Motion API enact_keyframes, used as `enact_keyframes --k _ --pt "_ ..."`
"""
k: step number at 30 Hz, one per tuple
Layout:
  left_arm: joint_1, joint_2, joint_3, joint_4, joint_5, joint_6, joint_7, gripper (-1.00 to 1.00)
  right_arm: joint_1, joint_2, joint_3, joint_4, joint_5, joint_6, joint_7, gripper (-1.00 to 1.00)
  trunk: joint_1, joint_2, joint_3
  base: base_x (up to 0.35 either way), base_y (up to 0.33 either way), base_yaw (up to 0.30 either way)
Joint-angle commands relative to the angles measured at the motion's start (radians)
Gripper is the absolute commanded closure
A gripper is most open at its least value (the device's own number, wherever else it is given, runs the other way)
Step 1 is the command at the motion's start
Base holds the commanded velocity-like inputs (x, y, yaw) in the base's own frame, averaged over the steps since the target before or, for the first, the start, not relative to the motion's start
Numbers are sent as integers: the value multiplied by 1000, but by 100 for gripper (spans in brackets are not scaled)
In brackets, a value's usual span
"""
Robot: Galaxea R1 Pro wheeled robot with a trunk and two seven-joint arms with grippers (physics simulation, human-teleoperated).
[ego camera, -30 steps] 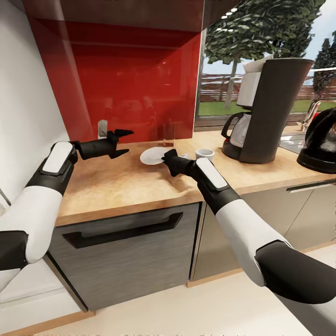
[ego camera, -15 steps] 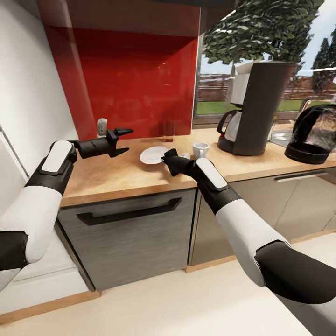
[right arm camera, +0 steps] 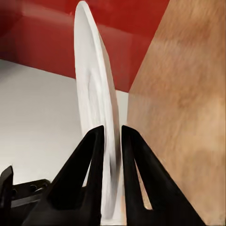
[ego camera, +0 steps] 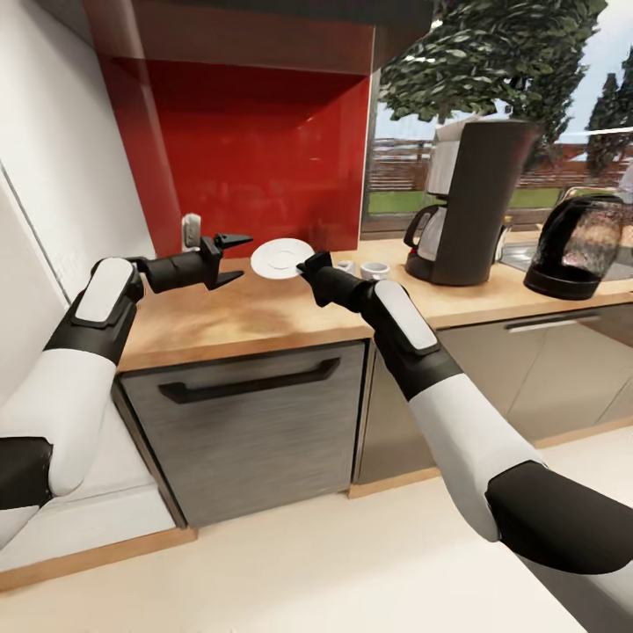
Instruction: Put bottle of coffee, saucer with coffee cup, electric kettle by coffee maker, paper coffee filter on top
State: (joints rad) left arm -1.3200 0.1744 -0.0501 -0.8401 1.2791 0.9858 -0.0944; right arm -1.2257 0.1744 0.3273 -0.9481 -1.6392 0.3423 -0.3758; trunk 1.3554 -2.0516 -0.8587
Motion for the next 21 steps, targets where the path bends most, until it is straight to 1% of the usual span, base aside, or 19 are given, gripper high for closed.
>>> enact_keyframes --k 1,5,7,9,12,16,18,21 --pt "-1 1 -2 -1 -9 0 -10 -100 0 0 0 -2 -7 2 -7 100 -1 0 -1 -295 0 0" --pt "-1 0 -1 -5 -9 1 -13 -100 4 -1 -1 -4 -6 36 -6 100 -1 0 -1 -324 0 0" --pt "-1 -1 -1 -5 -8 2 -14 -100 5 -10 -1 -4 -5 46 -6 100 -1 0 -1 -281 0 0" --pt "-1 -1 -1 -5 -8 2 -15 -100 6 -19 -1 -4 -6 52 -6 100 -1 0 -1 -170 0 0" --pt "-1 -2 -1 -5 -8 2 -16 -100 6 -25 0 -5 -6 56 -6 100 -1 0 -1 -157 0 0" --pt "-1 -3 -2 -6 -8 2 -16 -100 6 -29 0 -5 -5 57 -6 100 -1 0 -1 -245 0 0" --pt "-1 -4 -2 -6 -8 2 -16 -100 6 -34 -1 -5 -5 65 -6 100 -1 0 -1 -157 0 0" --pt "-1 -6 -2 -7 -7 3 -19 -100 6 -40 -1 -6 -5 99 -6 100 -1 0 -1 -244 0 0"
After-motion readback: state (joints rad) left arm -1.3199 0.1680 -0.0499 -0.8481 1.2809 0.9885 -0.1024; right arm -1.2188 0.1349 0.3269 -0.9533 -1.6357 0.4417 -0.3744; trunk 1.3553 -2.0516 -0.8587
